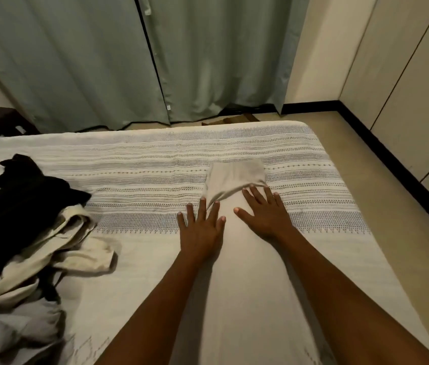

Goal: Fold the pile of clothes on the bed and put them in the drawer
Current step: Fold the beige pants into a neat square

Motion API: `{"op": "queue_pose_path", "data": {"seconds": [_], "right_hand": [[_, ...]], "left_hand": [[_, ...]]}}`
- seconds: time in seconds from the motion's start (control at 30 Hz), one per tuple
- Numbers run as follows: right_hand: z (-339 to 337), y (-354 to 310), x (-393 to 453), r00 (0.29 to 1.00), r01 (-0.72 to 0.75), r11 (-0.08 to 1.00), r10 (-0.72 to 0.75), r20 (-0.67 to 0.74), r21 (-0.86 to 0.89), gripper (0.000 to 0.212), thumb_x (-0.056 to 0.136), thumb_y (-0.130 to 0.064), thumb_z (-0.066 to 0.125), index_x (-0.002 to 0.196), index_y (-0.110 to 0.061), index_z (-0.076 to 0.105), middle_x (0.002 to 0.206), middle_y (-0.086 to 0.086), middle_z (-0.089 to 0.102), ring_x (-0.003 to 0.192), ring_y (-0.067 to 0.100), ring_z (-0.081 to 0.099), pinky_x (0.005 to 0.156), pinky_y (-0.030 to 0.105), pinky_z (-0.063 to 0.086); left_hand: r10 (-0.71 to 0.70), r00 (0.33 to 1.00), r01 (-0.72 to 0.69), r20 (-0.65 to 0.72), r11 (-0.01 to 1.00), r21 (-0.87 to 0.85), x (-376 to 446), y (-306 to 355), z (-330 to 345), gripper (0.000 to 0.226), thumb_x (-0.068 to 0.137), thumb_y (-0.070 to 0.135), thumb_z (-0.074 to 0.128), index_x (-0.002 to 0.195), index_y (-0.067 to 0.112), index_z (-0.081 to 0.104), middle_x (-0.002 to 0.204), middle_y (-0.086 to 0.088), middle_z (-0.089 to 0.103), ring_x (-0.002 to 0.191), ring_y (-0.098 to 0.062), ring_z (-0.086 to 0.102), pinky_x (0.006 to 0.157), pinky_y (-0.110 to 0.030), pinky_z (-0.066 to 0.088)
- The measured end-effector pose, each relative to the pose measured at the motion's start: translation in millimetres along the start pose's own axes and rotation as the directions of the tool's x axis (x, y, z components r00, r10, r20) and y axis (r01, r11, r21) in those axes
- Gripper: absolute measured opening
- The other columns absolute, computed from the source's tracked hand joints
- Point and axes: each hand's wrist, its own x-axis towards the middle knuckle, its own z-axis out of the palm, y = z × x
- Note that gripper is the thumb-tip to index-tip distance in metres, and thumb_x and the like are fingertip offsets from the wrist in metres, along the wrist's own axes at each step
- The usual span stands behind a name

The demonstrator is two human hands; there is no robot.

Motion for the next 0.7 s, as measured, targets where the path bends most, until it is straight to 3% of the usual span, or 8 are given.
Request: {"op": "queue_pose_path", "data": {"seconds": [0.13, 0.23, 0.37, 0.47, 0.5, 0.57, 0.63, 0.7], "right_hand": [[1, 12, 49, 0.999, -0.027, 0.999, 0.028, -0.029, 0.018, 0.079, 0.093, -0.078, 0.02, 0.16, -0.038, 0.006, 0.167, -0.014, -0.004, 0.153, 0.029, -0.015, 0.123, 0.047, -0.011], [3, 23, 83, 0.997, -0.015, 0.999, 0.017, -0.072, 0.031, 0.074, 0.097, -0.071, 0.022, 0.16, -0.034, 0.01, 0.168, -0.01, 0.001, 0.155, 0.028, -0.008, 0.124, 0.045, -0.006], [5, 35, 120, 0.96, 0.01, 0.99, 0.03, -0.278, 0.141, 0.063, 0.105, -0.047, 0.038, 0.16, -0.023, 0.02, 0.168, 0.003, 0.013, 0.152, 0.029, 0.019, 0.121, 0.046, 0.017], [12, 33, 121, 0.862, -0.053, 0.94, 0.213, -0.459, 0.337, 0.072, 0.097, -0.04, 0.054, 0.158, -0.017, 0.023, 0.157, 0.011, 0.036, 0.139, 0.029, 0.039, 0.112, 0.047, 0.035], [15, 32, 120, 0.827, -0.089, 0.935, 0.262, -0.498, 0.344, 0.074, 0.094, -0.042, 0.056, 0.157, -0.016, 0.027, 0.147, 0.013, 0.045, 0.131, 0.031, 0.044, 0.108, 0.047, 0.039], [16, 32, 120, 0.797, -0.152, 0.938, 0.303, -0.523, 0.312, 0.073, 0.088, -0.047, 0.055, 0.151, -0.014, 0.038, 0.13, 0.013, 0.055, 0.118, 0.032, 0.049, 0.101, 0.048, 0.038], [10, 33, 121, 0.832, -0.148, 0.937, 0.292, -0.471, 0.317, 0.071, 0.084, -0.046, 0.051, 0.147, -0.016, 0.045, 0.128, 0.011, 0.058, 0.117, 0.033, 0.05, 0.101, 0.047, 0.034], [5, 36, 123, 0.892, -0.127, 0.89, 0.296, -0.343, 0.438, 0.069, 0.084, -0.039, 0.057, 0.15, -0.021, 0.042, 0.132, 0.012, 0.059, 0.123, 0.035, 0.048, 0.106, 0.047, 0.03]], "left_hand": [[-0.036, 0.999, 0.036, 0.004, 0.999, 0.01, 57, 8, 2, 0.054, 0.105, 0.053, 0.014, 0.157, 0.042, 0.004, 0.167, -0.001, -0.004, 0.151, -0.043, -0.005, 0.117, -0.064, -0.002], [-0.044, 0.998, 0.046, -0.034, 0.998, 0.052, 92, 12, 3, 0.055, 0.105, 0.052, 0.017, 0.157, 0.039, 0.006, 0.167, -0.007, 0.003, 0.146, -0.053, 0.006, 0.115, -0.068, 0.007], [-0.092, 0.99, 0.1, -0.111, 0.992, 0.076, 136, 15, 5, 0.06, 0.103, 0.055, 0.025, 0.158, 0.037, 0.012, 0.162, -0.012, 0.022, 0.129, -0.057, 0.032, 0.108, -0.063, 0.026], [-0.174, 0.959, 0.178, -0.226, 0.984, 0.0, 154, 13, 5, 0.076, 0.095, 0.066, 0.031, 0.154, 0.018, 0.029, 0.145, -0.014, 0.042, 0.116, -0.049, 0.046, 0.098, -0.054, 0.035], [-0.197, 0.947, 0.192, -0.253, 0.98, -0.047, 159, 12, 1, 0.08, 0.091, 0.071, 0.035, 0.145, 0.014, 0.041, 0.137, -0.014, 0.047, 0.114, -0.045, 0.049, 0.095, -0.05, 0.036], [-0.266, 0.95, 0.233, -0.164, 0.953, -0.196, 171, 7, -12, 0.072, 0.084, 0.075, 0.05, 0.126, 0.017, 0.054, 0.129, -0.011, 0.049, 0.117, -0.04, 0.048, 0.097, -0.047, 0.035], [-0.305, 0.952, 0.292, 0.009, 0.905, -0.31, 185, 0, -22, 0.055, 0.079, 0.07, 0.06, 0.105, 0.023, 0.062, 0.12, -0.01, 0.054, 0.114, -0.037, 0.051, 0.1, -0.047, 0.037], [-0.252, 0.961, 0.273, 0.11, 0.823, -0.497, 188, -1, -33, 0.037, 0.074, 0.058, 0.063, 0.076, 0.021, 0.059, 0.093, -0.01, 0.064, 0.097, -0.036, 0.061, 0.091, -0.048, 0.045]]}}
